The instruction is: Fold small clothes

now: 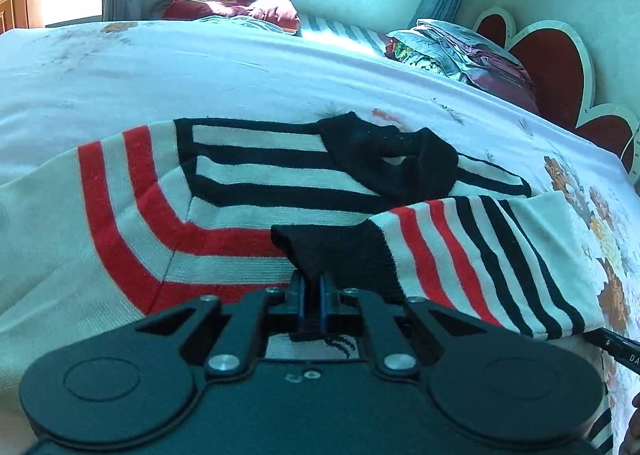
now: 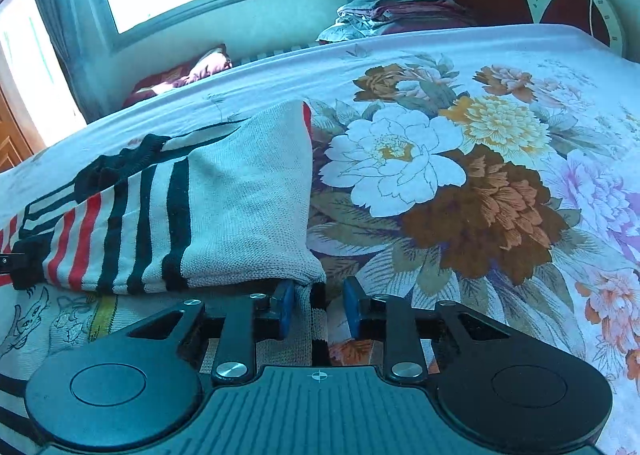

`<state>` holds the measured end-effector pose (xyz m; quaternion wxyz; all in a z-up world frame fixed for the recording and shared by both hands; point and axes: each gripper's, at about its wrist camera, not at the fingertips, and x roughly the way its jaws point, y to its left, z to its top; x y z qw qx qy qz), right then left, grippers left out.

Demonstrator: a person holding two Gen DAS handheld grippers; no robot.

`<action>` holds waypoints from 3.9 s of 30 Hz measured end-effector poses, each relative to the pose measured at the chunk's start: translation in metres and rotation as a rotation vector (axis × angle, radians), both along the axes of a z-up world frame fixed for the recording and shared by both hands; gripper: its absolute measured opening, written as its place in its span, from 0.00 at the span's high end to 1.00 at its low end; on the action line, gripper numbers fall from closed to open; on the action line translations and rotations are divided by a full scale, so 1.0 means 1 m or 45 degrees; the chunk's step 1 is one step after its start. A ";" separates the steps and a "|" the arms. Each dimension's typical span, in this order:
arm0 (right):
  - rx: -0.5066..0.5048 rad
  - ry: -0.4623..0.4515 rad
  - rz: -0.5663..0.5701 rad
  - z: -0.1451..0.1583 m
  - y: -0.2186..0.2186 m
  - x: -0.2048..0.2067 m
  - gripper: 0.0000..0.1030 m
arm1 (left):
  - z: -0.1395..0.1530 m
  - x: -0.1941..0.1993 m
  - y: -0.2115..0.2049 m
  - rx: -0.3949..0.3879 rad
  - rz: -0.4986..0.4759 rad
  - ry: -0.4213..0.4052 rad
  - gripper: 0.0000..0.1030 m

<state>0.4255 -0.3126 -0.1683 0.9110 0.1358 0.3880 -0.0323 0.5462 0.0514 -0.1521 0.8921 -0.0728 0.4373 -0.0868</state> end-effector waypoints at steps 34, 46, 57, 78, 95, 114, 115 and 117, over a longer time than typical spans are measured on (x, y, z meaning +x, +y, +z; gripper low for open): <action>0.286 -0.089 0.097 0.009 -0.059 0.150 0.79 | -0.005 0.016 0.009 0.025 0.024 -0.101 0.96; -0.057 -0.163 0.283 0.024 -0.018 0.142 0.83 | 0.020 -0.004 0.003 0.167 0.098 -0.227 0.75; -0.249 -0.140 0.446 0.001 0.039 0.157 0.83 | -0.012 0.016 -0.042 0.264 -0.029 -0.120 0.72; -0.247 -0.018 0.348 0.013 0.020 0.091 0.83 | 0.002 -0.006 -0.076 0.276 -0.183 -0.149 0.72; -0.226 0.072 0.365 0.004 0.047 0.040 0.83 | -0.009 -0.026 -0.047 0.191 -0.184 -0.106 0.66; -0.205 -0.092 0.295 0.044 0.074 0.020 0.41 | 0.030 -0.107 0.115 -0.001 0.338 -0.221 0.39; -0.200 -0.098 0.307 0.046 0.079 0.020 0.56 | 0.028 -0.117 0.140 -0.034 0.432 -0.205 0.44; -0.187 -0.106 0.338 0.047 0.089 0.021 0.68 | 0.022 -0.138 0.190 -0.108 0.641 -0.168 0.54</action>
